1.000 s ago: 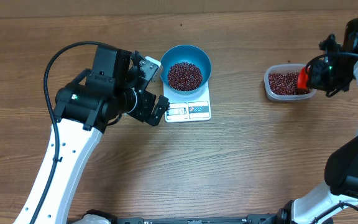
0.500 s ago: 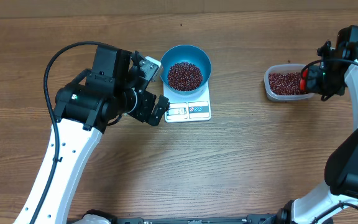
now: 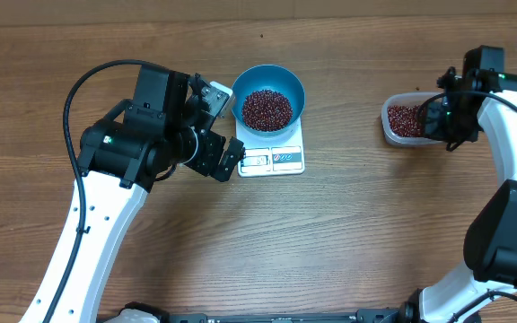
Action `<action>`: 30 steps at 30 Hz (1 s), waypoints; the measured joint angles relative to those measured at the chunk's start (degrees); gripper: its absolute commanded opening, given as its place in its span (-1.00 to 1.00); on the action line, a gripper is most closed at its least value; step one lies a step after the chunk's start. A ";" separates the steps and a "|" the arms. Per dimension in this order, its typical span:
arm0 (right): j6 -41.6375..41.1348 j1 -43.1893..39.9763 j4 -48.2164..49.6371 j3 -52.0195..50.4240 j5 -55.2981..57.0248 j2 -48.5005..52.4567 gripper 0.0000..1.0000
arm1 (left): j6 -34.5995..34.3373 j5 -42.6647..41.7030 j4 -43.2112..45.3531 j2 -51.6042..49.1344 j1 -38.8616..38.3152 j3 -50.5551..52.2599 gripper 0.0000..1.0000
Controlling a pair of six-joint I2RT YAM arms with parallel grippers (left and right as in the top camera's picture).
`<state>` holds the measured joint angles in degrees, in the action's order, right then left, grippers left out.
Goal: Scoop item into bowl and weigh 150g on scale
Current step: 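Move the empty scoop back over the bean tub with the right gripper, then dip the scoop into the beans and scoop with the right gripper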
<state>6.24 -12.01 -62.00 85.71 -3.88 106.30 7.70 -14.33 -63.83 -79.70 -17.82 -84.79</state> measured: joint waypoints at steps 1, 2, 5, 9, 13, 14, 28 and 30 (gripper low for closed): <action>-0.04 0.11 -0.20 -0.02 -0.61 0.00 -0.93 | 0.00 0.00 0.00 0.00 0.00 0.00 0.99; -0.02 0.13 -0.28 -0.02 -1.20 0.00 -0.93 | 0.00 0.00 -0.02 0.00 0.00 0.00 0.99; -0.02 0.04 -0.74 -0.02 -3.30 0.00 -0.92 | 0.00 0.00 -0.02 0.00 0.00 0.00 0.99; 0.63 -0.20 -1.86 -0.04 -7.76 0.00 -0.93 | 0.00 0.00 -0.02 0.00 0.00 0.00 0.99; 0.87 -1.09 -1.86 -0.61 -10.75 0.00 -0.93 | 0.00 0.00 -0.02 0.00 0.00 0.00 0.99; 0.96 -1.46 -1.88 -0.85 -11.56 0.00 -0.93 | -0.02 -0.02 -0.02 0.00 0.00 0.00 0.99; 1.22 -9.40 -0.35 -3.98 -26.95 0.09 -0.92 | 0.00 -0.02 0.00 0.00 0.00 0.00 1.00; 1.14 -9.97 -0.46 -4.02 -28.63 0.11 -0.93 | 0.00 0.00 0.00 0.00 0.00 0.00 0.99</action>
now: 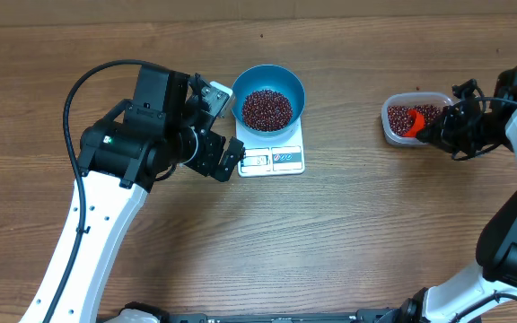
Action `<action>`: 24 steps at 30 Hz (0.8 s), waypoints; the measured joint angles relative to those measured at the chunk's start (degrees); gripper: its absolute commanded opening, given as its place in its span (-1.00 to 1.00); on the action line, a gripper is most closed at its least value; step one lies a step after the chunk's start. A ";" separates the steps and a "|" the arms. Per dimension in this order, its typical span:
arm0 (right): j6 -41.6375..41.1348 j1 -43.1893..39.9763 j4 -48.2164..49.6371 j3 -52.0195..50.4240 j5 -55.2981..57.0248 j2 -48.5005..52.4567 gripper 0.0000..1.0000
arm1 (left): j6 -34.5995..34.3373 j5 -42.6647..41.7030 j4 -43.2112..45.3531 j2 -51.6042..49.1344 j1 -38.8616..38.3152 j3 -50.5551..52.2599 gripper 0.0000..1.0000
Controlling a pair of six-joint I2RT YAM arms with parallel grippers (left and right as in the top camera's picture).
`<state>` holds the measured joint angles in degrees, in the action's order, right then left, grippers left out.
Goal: Scoop item into bowl and weigh 150g on scale
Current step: 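Dip the scoop into the beans and scoop with the right gripper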
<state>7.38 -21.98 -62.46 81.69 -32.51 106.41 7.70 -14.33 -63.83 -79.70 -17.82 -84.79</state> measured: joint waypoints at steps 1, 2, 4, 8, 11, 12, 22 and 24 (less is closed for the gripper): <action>-0.07 -0.07 0.00 -0.02 -0.72 0.00 -0.93 | 0.00 0.00 -0.02 0.00 0.00 0.00 0.99; -0.28 -0.15 0.02 -0.02 -1.33 0.00 -0.92 | 0.00 -0.02 0.00 0.00 0.00 0.00 0.99; -0.72 -0.20 0.17 -0.02 -2.12 0.00 -0.93 | 0.00 -0.02 -0.02 0.00 0.00 0.00 0.99; -1.42 -0.50 0.55 -0.15 -3.30 0.00 -0.93 | 0.00 -0.02 0.00 0.00 0.00 0.00 0.99; -2.05 -0.68 1.79 -1.05 -3.58 0.07 -0.93 | 0.00 -0.02 0.00 0.00 0.00 0.00 0.99; -2.27 -0.76 2.47 -1.60 -3.74 0.11 -0.93 | 0.00 0.00 0.00 0.00 0.00 0.00 0.99; -2.91 -2.58 5.31 -4.09 -8.50 1.14 -0.93 | 0.00 -0.02 -0.02 0.00 0.00 0.00 0.99; -2.91 -3.58 5.20 -4.31 -10.14 1.29 -0.93 | 0.00 -0.02 -0.02 0.00 0.00 0.00 0.99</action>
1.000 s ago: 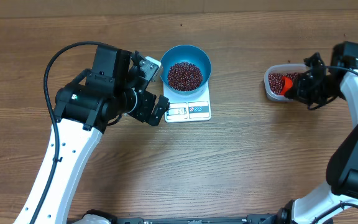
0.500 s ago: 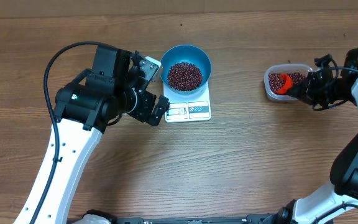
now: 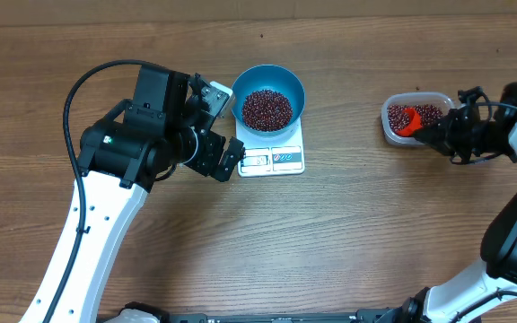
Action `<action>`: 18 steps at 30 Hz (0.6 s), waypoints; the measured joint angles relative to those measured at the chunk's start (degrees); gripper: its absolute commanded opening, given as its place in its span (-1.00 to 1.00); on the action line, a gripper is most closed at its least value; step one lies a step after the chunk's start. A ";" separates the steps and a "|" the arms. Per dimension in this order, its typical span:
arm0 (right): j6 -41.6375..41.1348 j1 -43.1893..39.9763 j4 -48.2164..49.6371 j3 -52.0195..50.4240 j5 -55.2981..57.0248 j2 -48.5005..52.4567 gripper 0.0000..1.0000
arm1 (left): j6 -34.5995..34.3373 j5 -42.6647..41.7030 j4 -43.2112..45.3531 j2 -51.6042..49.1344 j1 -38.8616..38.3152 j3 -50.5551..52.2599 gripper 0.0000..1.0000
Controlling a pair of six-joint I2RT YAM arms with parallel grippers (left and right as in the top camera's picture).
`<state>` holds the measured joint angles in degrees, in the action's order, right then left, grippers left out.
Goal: Scoop item into bowl and weigh 150g on scale
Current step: 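Dip the scoop into the beans and scoop with the right gripper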
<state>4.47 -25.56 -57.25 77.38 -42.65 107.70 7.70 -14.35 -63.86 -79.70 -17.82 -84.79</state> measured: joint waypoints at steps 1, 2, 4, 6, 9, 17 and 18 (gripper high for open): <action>0.02 -0.79 -0.02 -0.11 -1.07 0.09 -0.93 | 0.00 0.02 0.02 0.00 0.00 0.00 0.99; 0.00 -1.70 -0.04 -0.15 -2.21 0.17 -0.93 | 0.00 0.00 0.00 0.00 0.00 0.00 0.99; 0.26 -4.17 -0.39 -0.15 -4.42 0.24 -0.93 | 0.00 0.00 0.00 0.00 0.00 0.00 0.99; 1.16 -5.99 -1.51 -0.15 -6.49 0.26 -0.93 | 0.00 0.02 0.00 0.00 0.00 0.00 0.99; 3.19 -8.39 -3.41 -0.15 -9.03 0.26 -0.93 | 0.00 0.00 0.02 0.00 0.00 0.00 0.99; 7.17 -9.33 -4.42 -0.15 -13.92 0.26 -0.93 | 0.00 0.02 0.00 0.00 0.00 0.00 1.00; 7.61 -9.33 -4.37 -0.15 -15.19 0.26 -0.93 | 0.00 0.00 0.00 0.00 0.00 0.00 0.99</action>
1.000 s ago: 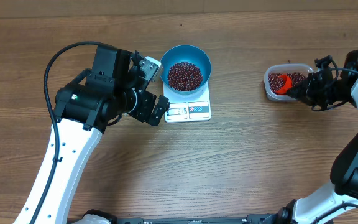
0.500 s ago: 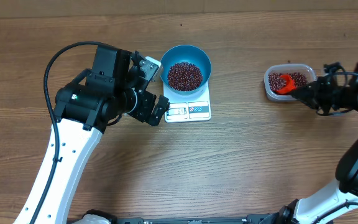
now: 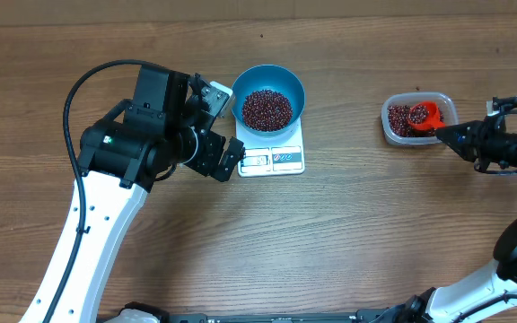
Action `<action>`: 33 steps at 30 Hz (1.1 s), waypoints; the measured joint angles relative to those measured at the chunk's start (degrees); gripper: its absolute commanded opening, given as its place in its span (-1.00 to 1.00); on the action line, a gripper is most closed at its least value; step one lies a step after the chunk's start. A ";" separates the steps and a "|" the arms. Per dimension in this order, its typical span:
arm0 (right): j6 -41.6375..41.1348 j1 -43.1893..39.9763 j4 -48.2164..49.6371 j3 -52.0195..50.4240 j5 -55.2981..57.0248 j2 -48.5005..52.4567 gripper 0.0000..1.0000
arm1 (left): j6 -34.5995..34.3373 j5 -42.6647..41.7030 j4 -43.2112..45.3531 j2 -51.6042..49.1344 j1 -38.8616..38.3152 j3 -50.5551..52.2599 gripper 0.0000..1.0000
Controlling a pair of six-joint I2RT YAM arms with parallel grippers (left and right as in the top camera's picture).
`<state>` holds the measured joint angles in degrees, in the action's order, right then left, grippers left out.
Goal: Scoop item into bowl and weigh 150g on scale
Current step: 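Dip the scoop into the beans and scoop with the right gripper, then lift the filled scoop and carry it over the bowl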
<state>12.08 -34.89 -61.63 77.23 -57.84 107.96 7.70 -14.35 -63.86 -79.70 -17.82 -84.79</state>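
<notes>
A blue bowl of dark red beans stands on a small white scale. My left gripper is just left of the bowl and scale, fingers spread wide apart, holding nothing. At the right, a clear tub holds more beans. A red scoop lies in the tub's right half, its handle pointing toward my right gripper, which is shut on it at the tub's right edge. The scale's readout is too small to read.
The wooden table carries only the scale and the tub. My left arm's black body fills the area left of the scale. The right arm reaches in from the right edge.
My right gripper has drawn back to the right, and the red scoop moved with it from the tub's middle to its right half. The left arm, bowl and scale are unchanged.
At first my right gripper hung over the tub's right side with the scoop hidden. Then the red scoop showed in the tub's middle, with the wrist farther right. At each later moment wrist and scoop were farther right. The left arm stayed beside the scale throughout.
</notes>
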 measured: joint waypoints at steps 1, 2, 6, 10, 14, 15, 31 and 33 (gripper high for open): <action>0.09 0.00 0.00 0.00 -0.31 0.00 -0.93 | 0.00 0.02 0.00 0.00 0.00 0.00 0.99; 0.28 0.02 -0.02 0.00 -0.90 0.00 -0.93 | 0.00 0.00 0.00 0.00 0.00 0.00 0.99; 0.72 0.00 -0.33 0.00 -2.27 0.00 -0.93 | 0.00 0.00 0.00 0.00 0.00 0.00 0.98; 1.14 0.00 -1.01 0.00 -2.80 0.00 -0.93 | 0.00 0.02 0.00 0.00 0.00 0.00 0.99; 2.47 0.00 -2.56 0.00 -2.91 0.00 -0.93 | 0.00 0.00 0.00 0.00 0.00 0.00 0.99; 2.91 0.02 -2.95 0.00 -2.97 0.00 -0.93 | 0.00 0.02 0.00 0.00 0.00 0.00 0.99; 10.54 0.66 -9.51 -0.02 -11.65 0.00 -0.92 | 0.00 0.00 0.02 0.00 0.00 0.00 0.99; 11.21 1.97 -9.99 0.00 -13.27 0.00 -0.93 | 0.00 0.00 0.02 0.00 0.00 0.00 0.99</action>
<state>23.29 -32.93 -71.61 77.23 -71.11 107.96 7.70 -14.35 -63.83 -79.70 -17.82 -84.79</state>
